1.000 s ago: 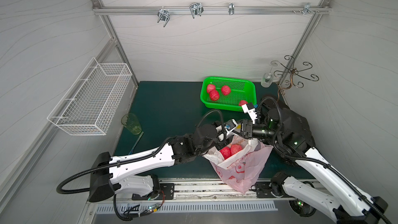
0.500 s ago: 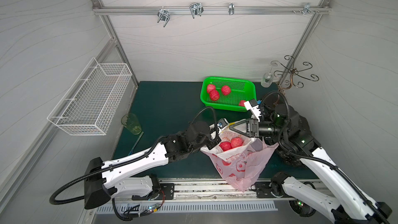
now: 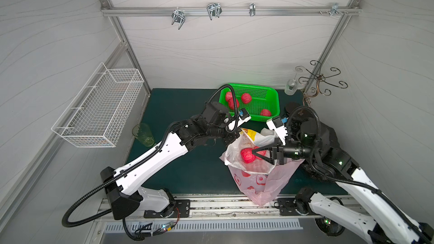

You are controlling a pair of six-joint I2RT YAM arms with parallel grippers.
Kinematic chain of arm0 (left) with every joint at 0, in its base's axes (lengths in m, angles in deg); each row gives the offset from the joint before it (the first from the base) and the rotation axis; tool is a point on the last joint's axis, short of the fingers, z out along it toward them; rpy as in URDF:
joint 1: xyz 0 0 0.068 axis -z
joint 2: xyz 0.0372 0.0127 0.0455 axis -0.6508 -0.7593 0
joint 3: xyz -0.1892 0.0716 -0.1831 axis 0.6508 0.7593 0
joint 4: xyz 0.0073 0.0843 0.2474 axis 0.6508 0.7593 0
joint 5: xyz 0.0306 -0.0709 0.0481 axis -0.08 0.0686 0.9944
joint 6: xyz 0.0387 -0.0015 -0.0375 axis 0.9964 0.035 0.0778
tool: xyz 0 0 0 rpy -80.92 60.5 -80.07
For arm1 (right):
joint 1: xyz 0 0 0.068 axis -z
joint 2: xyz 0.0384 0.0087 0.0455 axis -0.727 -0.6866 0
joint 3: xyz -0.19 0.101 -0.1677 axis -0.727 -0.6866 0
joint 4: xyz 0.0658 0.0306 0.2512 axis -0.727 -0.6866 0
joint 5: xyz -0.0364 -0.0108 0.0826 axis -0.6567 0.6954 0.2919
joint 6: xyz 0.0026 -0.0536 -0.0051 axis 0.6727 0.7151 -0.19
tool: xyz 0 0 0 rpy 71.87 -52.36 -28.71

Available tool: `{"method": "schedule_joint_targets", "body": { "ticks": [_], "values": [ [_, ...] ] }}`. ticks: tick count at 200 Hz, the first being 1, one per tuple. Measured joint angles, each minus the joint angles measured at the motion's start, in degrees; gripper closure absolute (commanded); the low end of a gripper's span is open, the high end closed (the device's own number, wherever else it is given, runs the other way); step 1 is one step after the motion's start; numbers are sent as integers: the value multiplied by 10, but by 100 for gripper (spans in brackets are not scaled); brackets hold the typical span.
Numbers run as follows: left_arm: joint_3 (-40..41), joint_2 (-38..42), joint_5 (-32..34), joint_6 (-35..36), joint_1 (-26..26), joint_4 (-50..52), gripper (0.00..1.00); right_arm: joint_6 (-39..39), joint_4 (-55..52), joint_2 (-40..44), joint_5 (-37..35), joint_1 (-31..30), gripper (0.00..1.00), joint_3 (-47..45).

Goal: Untie the knot of a plastic bag & take out the apple
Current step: Untie the plastic bag.

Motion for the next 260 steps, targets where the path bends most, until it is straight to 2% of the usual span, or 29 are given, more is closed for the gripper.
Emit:
{"method": "schedule_joint_targets", "body": {
  "ticks": [9,16,21,32,47,60,63,82,96,138,157,179,222,239,260],
  "values": [
    [-9,-5,-3,0,-3,21,100,8,2,-10,-52,-30,61,-11],
    [-12,-6,-5,-2,-6,37,100,11,5,-23,-93,-53,62,-20],
    [-12,-7,-6,-3,-8,46,100,14,9,-33,-125,-69,57,-27],
    [-12,-7,-9,-7,-11,69,100,11,21,-57,-189,-98,37,-43],
    [-10,-7,-15,-14,-14,91,100,6,47,-88,-269,-132,24,-67],
    [-5,-7,-19,-22,-16,101,100,1,61,-98,-319,-153,3,-82],
    [-4,-7,-19,-25,-17,102,100,3,63,-99,-327,-157,1,-84],
    [6,3,-18,-38,-26,89,100,-13,32,-98,-369,-161,1,-104],
    [12,24,-17,-45,-34,79,100,-19,7,-95,-368,-155,1,-123],
    [35,76,-16,-58,-38,63,100,-31,0,-37,-293,-80,1,-113],
    [51,82,-17,-62,-39,54,100,-23,2,-42,-283,-82,1,-102],
    [68,81,-17,-70,-42,51,100,-12,8,-86,-343,-161,1,-100],
    [76,81,-19,-82,-43,37,100,-29,-10,-206,-568,-370,1,-122],
    [78,80,-21,-85,-42,34,100,-39,-21,-225,-642,-419,1,-123],
    [79,80,-26,-87,-43,33,100,-30,-19,-239,-679,-437,1,-123]
  ]
}}
